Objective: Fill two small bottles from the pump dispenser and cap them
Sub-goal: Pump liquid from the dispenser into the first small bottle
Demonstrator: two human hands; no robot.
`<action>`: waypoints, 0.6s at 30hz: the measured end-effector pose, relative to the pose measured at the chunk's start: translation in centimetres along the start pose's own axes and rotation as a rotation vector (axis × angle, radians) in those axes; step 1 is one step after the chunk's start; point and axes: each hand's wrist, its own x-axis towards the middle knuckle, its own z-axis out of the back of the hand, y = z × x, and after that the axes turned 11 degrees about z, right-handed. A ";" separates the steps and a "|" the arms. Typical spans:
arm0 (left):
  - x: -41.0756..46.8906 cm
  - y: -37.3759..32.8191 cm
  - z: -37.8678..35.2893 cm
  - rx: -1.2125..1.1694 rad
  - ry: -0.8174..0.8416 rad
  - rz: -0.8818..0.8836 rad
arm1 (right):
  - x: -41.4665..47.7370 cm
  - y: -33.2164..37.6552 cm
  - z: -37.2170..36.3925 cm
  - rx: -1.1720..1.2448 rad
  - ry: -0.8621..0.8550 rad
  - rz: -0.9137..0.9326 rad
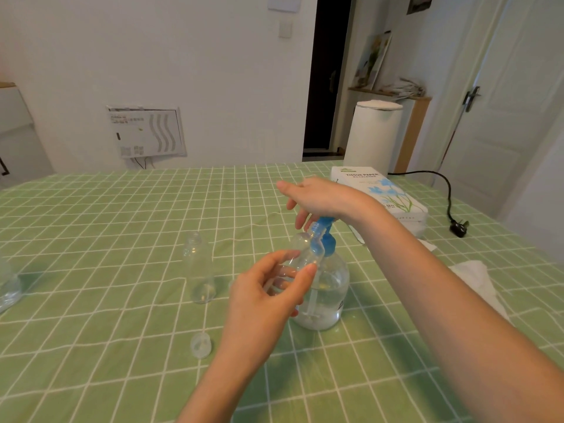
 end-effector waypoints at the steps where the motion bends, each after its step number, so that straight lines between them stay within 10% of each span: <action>1: 0.0 0.0 0.0 0.003 -0.003 -0.001 | 0.0 -0.1 -0.2 -0.004 0.006 -0.003; 18: -0.1 0.7 0.2 0.025 0.009 0.007 | 0.2 -1.5 -1.9 0.020 0.083 -0.053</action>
